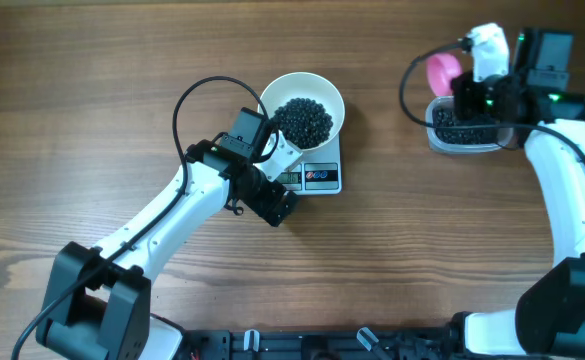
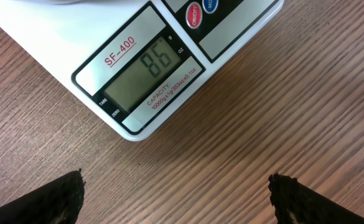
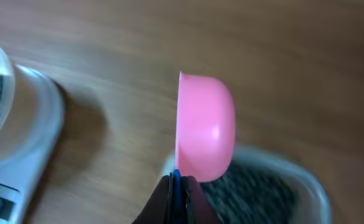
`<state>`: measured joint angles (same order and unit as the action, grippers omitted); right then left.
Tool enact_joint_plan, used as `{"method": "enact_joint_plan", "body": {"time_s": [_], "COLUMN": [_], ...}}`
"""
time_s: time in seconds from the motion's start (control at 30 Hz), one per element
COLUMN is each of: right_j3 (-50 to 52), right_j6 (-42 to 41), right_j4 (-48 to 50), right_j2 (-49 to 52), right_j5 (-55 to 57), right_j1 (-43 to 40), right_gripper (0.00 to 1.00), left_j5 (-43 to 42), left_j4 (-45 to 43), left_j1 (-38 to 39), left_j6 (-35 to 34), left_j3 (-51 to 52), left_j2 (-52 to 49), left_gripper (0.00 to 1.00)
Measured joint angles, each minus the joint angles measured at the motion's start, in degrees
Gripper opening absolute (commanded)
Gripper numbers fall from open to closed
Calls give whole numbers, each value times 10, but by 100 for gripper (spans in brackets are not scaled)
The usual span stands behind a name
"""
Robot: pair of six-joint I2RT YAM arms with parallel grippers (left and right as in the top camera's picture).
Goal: Scoop item into bowl and weigh 150g on scale
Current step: 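Return the pink scoop with the right gripper to the bean tub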
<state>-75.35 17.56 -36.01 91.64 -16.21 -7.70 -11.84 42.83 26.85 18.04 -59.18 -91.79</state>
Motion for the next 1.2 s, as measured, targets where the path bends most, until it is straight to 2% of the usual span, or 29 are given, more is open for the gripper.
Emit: {"method": "enact_joint_plan", "body": {"time_s": [0.23, 0.4, 0.63, 0.77, 1.07, 1.2], "right_j3": [0, -2, -12, -12, -10, -10], "right_j6": [-4, -4, 9, 9, 12, 33], "right_j4": [-64, -75, -73, -73, -82, -83], "right_j2": [15, 90, 125, 130, 133, 133], "right_j5": [135, 143, -3, -31, -153, -255], "right_j1": [-36, -36, -43, -53, -184, -240], "right_gripper": [4, 4, 4, 4, 4, 4], "left_j5": [0, 0, 0, 0, 0, 0], "left_j4": [0, 0, 0, 0, 0, 0], "left_j1": [0, 0, 0, 0, 0, 0], "left_j6": [0, 0, 0, 0, 0, 0], "left_j3": [0, 0, 0, 0, 0, 0], "left_j2": [0, 0, 0, 0, 0, 0], "left_gripper": [100, 100, 100, 100, 100, 100]}}
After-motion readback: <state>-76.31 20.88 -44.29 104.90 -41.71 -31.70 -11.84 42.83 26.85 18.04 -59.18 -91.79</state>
